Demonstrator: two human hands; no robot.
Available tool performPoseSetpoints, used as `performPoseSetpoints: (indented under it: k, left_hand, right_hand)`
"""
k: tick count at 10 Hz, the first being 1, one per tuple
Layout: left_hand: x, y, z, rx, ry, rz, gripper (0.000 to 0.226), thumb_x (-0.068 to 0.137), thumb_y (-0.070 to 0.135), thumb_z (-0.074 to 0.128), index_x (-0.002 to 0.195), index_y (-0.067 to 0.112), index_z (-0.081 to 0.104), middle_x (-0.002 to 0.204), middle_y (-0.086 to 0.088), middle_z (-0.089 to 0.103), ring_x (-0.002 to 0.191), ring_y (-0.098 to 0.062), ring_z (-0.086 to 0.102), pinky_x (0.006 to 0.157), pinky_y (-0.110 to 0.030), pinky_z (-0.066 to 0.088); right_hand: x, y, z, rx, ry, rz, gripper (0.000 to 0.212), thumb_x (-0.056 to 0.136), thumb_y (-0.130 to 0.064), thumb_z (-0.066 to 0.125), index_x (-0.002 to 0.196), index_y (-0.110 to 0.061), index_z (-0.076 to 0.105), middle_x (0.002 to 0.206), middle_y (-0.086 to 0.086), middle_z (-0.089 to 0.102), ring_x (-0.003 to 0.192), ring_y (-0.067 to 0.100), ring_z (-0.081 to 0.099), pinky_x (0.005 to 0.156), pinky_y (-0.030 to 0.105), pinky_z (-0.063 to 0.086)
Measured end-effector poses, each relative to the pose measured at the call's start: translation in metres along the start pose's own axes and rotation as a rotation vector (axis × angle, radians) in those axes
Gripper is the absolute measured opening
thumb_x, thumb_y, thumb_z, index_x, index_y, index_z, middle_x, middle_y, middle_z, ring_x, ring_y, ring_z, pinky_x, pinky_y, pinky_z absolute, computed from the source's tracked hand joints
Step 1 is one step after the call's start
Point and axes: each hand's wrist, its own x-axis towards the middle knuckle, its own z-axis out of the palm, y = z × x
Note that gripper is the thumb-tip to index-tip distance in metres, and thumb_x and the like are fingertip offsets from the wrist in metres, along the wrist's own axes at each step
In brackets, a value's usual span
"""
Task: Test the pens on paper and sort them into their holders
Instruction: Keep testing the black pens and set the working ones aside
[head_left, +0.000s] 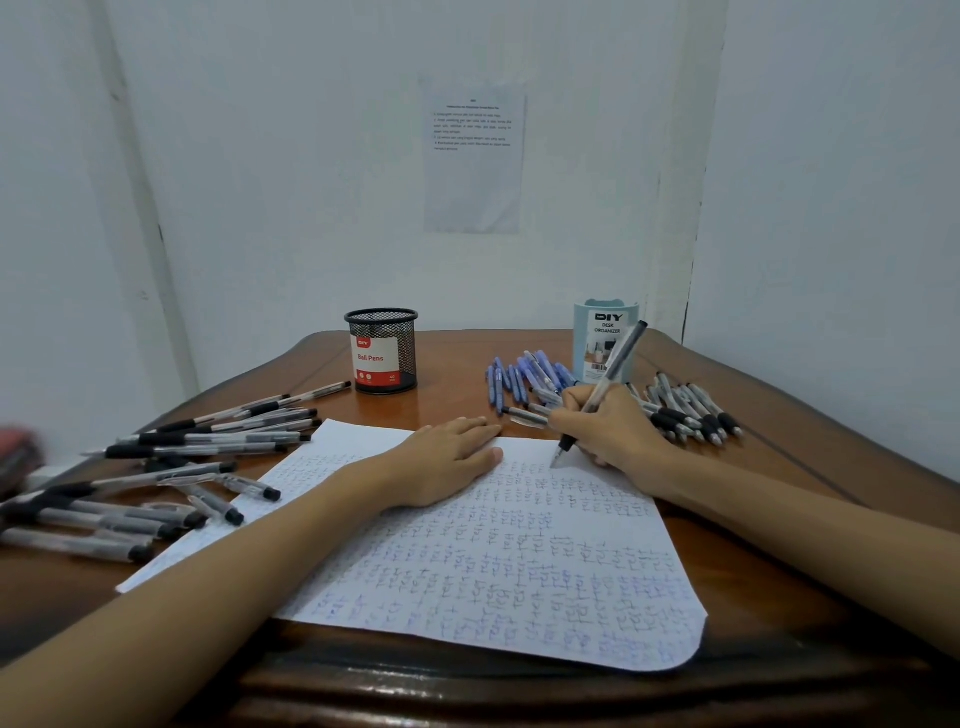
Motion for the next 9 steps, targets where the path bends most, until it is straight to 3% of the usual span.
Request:
performPoseSetpoints:
  k: [4,5,6,7,8,9]
  left_hand:
    - [0.0,-0.002,0.001,0.001,0.012,0.007,0.053,0.101,0.042,0.021,0.15,0.023,0.015,0.157,0.003,0.012,0.144,-0.013,0.01,0.116,-0.034,0.01]
    - [0.0,-0.002,0.001,0.001,0.012,0.008,0.053,0.101,0.041,0.02,0.15,0.023,0.015,0.157,0.003,0.012,0.144,-0.012,0.011,0.115,-0.033,0.01]
    - [0.001,-0.002,0.001,0.006,0.009,0.007,0.053,0.101,0.041,0.02,0.15,0.023,0.014,0.157,0.003,0.012,0.144,-0.012,0.011,0.115,-0.033,0.01]
    - [0.001,-0.001,0.001,0.008,0.009,0.009,0.053,0.101,0.042,0.02,0.15,0.023,0.014,0.157,0.003,0.012,0.144,-0.012,0.01,0.115,-0.033,0.01]
    - [0.002,-0.003,0.001,0.004,0.008,0.009,0.053,0.101,0.042,0.02,0.15,0.023,0.014,0.157,0.003,0.012,0.144,-0.012,0.01,0.115,-0.033,0.01]
    - [0.002,-0.003,0.001,-0.002,0.005,0.013,0.053,0.101,0.042,0.021,0.15,0.023,0.014,0.157,0.003,0.012,0.143,-0.012,0.011,0.115,-0.033,0.01]
  right_hand:
    - [0.004,0.004,0.001,-0.031,0.031,-0.037,0.042,0.083,0.009,0.055,0.051,-0.009,0.035,0.032,-0.008,0.035,0.034,-0.012,0.044,0.039,0.004,0.033]
    - [0.004,0.005,0.0,-0.016,0.047,-0.047,0.04,0.083,0.009,0.055,0.052,-0.009,0.036,0.044,0.003,0.031,0.032,-0.007,0.044,0.039,0.003,0.033]
    - [0.005,0.007,0.001,-0.04,0.063,-0.061,0.04,0.083,0.007,0.056,0.051,-0.008,0.037,0.041,0.0,0.034,0.032,-0.004,0.042,0.045,0.005,0.035]
    - [0.005,0.008,0.0,0.003,0.063,-0.077,0.041,0.087,0.0,0.059,0.052,-0.009,0.038,0.037,-0.008,0.032,0.031,0.0,0.039,0.046,0.005,0.036]
    - [0.004,0.002,-0.003,0.11,0.023,-0.064,0.04,0.088,-0.017,0.062,0.056,-0.011,0.041,0.04,-0.007,0.034,0.033,0.003,0.032,0.035,0.01,0.028]
    - [0.005,-0.009,-0.011,0.189,0.045,-0.035,0.032,0.087,-0.011,0.063,0.062,-0.011,0.043,0.037,-0.011,0.038,0.032,0.001,0.036,0.035,0.007,0.03]
